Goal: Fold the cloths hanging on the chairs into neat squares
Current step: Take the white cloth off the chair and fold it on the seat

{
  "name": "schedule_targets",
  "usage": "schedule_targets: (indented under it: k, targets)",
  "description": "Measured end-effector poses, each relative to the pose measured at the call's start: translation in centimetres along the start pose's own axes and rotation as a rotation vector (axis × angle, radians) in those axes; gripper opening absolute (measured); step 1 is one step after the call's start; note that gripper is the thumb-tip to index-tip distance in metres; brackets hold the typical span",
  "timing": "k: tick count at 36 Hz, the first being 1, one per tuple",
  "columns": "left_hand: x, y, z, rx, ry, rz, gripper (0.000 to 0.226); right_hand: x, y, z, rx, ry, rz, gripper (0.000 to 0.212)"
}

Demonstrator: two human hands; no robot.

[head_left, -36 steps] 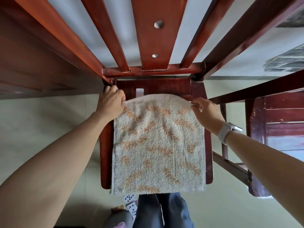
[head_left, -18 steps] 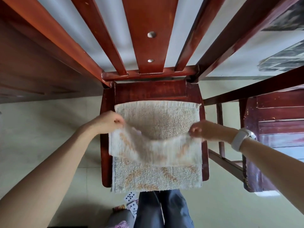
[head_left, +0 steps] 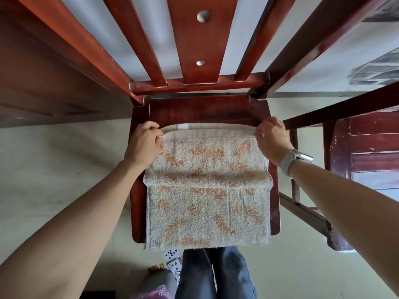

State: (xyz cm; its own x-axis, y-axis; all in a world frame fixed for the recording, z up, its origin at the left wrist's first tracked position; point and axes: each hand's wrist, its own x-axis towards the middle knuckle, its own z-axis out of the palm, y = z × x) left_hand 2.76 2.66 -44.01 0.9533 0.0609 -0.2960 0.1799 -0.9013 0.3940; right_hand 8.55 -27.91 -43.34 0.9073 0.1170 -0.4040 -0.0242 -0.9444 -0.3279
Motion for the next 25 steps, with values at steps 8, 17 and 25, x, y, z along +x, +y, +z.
schedule_targets:
  k: [8, 17, 25]
  targets:
    - [0.0, -0.7, -1.4, -0.056, -0.021, -0.026, 0.017, 0.1, -0.3, -1.0, 0.058, -0.085, 0.029, 0.023]
    - [-1.5, -0.1, -4.6, -0.176, -0.031, -0.051, 0.019, -1.9, 1.3, -3.5, 0.064, 0.015, -0.096, 0.017]
    - [-5.2, 1.0, -7.4, -0.190, 0.010, 0.017, 0.015, -5.4, 1.3, -6.7, 0.080, 0.046, -0.151, 0.017]
